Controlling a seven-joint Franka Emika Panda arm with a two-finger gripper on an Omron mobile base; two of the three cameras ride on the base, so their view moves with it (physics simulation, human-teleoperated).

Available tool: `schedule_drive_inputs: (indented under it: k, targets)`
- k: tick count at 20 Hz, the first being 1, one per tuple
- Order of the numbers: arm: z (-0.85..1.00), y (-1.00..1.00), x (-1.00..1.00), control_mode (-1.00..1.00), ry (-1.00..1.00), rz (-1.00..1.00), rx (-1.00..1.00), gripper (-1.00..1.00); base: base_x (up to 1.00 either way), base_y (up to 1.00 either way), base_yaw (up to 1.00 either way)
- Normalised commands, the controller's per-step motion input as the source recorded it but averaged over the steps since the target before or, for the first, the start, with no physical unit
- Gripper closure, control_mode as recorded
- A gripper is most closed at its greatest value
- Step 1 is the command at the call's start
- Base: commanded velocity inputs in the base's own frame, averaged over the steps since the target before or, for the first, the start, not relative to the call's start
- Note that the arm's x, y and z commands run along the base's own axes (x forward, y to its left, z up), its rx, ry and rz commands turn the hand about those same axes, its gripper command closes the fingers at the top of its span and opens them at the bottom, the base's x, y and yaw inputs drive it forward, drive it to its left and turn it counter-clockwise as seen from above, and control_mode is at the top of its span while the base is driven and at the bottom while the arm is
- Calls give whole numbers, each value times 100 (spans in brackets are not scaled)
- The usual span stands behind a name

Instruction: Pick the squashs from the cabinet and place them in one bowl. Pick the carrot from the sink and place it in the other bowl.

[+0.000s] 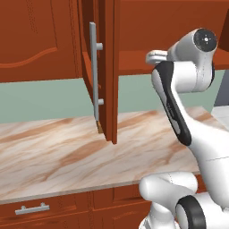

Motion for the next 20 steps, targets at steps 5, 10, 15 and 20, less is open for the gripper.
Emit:
schedule_drive_inputs:
  k: [5, 10, 15, 20]
  targets:
    - [-2, 0, -65, -100, 3, 0, 0, 100, 0, 0, 0]
    - [-14, 6, -49, -100, 20, 0, 0, 100, 0, 0, 0]
    - [-22, 5, -44, -100, 22, 0, 0, 100, 0, 0, 0]
    - [-24, 0, -47, -100, 2, 0, 0, 100, 0, 0, 0]
